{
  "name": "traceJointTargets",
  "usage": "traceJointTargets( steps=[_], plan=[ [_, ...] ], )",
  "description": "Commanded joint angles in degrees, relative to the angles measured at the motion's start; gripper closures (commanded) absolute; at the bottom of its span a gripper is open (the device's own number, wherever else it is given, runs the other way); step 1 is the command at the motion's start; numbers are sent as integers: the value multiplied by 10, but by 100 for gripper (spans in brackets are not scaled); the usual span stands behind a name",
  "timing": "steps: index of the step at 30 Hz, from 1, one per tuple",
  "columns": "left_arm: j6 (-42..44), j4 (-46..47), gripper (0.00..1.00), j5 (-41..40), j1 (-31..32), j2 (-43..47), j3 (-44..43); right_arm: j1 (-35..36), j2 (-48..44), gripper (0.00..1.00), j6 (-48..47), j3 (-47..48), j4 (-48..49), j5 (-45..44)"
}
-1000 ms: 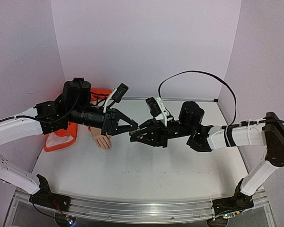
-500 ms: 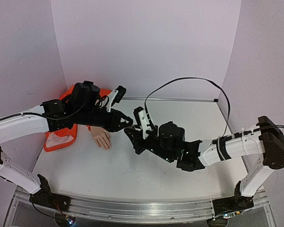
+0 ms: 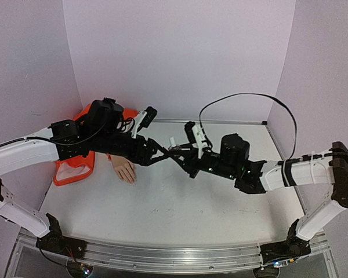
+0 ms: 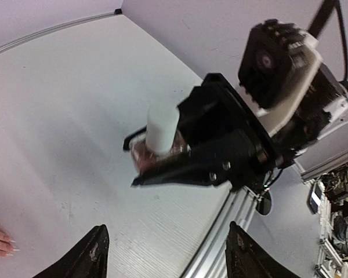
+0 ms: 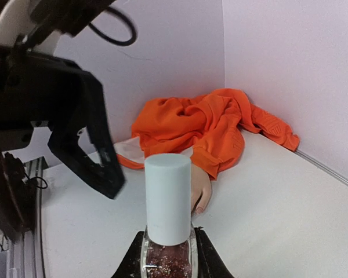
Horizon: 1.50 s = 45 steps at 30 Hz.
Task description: Paint the nails
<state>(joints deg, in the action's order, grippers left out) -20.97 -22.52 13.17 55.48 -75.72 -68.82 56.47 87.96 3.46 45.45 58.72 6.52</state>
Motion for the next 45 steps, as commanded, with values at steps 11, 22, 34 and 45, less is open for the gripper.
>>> traceJointTargets(
  steps=[11,22,34,45],
  plan=[
    [15,110,34,226,4,44,-15,-53,-49,100,211,-25,216,435],
    [-12,150,47,237,25,2,-36,-53,-5,100,270,-17,289,458],
    [-18,152,80,204,28,-31,-51,-52,-22,100,245,-32,262,423],
    [-79,-25,100,-111,31,-75,-81,50,-73,100,39,2,-61,-483]
  ],
)
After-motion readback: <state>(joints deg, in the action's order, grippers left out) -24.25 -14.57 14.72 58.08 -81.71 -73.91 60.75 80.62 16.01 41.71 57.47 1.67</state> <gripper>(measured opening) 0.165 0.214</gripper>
